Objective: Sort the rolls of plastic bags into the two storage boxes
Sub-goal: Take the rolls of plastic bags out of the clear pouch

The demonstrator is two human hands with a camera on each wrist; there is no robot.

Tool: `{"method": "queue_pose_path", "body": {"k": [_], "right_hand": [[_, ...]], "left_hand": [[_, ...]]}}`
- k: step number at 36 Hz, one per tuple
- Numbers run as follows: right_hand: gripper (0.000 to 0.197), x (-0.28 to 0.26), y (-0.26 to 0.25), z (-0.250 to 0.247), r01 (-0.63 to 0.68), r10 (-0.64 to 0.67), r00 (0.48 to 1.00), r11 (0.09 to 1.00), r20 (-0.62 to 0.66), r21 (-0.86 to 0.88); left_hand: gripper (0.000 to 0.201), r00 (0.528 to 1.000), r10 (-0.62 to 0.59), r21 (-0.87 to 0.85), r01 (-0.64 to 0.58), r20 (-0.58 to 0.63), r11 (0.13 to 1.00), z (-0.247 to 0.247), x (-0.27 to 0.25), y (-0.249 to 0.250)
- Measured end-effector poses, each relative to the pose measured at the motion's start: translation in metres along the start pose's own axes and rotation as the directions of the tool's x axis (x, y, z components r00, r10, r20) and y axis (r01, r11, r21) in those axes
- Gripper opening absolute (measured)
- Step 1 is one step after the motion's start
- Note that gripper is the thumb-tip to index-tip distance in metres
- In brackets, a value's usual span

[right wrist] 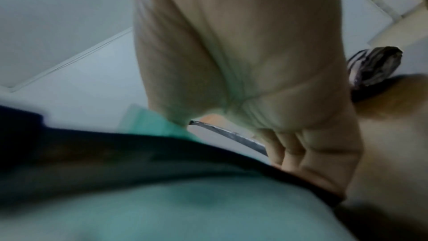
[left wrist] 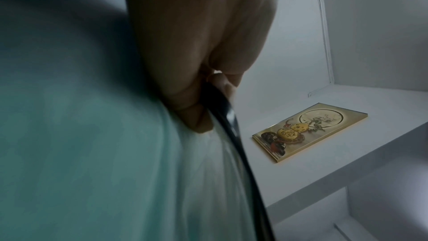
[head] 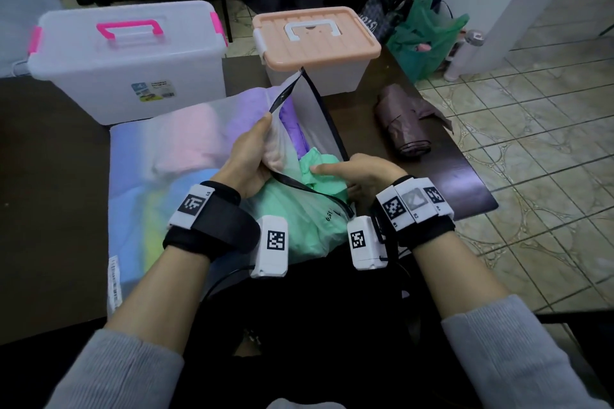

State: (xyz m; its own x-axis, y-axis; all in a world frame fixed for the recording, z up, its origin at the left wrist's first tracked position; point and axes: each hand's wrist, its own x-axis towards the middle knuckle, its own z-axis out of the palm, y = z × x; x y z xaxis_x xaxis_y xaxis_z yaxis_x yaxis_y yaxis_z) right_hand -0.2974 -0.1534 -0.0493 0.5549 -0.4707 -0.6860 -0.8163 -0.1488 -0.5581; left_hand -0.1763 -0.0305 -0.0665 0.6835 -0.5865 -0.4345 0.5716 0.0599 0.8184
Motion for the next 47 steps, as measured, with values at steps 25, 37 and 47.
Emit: {"method": "queue_pose_path", "body": {"k": [25,37,47], "right_hand": [[0.02,-0.008,-0.001,-0.02,0.556,-0.407,0.82,0.73,-0.401,0.396],[0.077,0.011,0.024,-0.035,0.173,-0.322,0.937,0.763,0.135,0.623],[0.074,0.015,0.052,-0.025,0.039,-0.464,0.834,0.589,0.298,0.807]], "left_hand": [[0.025,1.0,0.005,-0.002,-0.005,-0.013,1.0,-0.003,0.005,-0.002],[0.028,1.0,0.0,-0.004,0.0,-0.02,1.0,-0.003,0.002,-0.001],[0.027,0.999,-0.014,-0.017,0.013,-0.04,1.0,-0.001,0.0,-0.001]]}}
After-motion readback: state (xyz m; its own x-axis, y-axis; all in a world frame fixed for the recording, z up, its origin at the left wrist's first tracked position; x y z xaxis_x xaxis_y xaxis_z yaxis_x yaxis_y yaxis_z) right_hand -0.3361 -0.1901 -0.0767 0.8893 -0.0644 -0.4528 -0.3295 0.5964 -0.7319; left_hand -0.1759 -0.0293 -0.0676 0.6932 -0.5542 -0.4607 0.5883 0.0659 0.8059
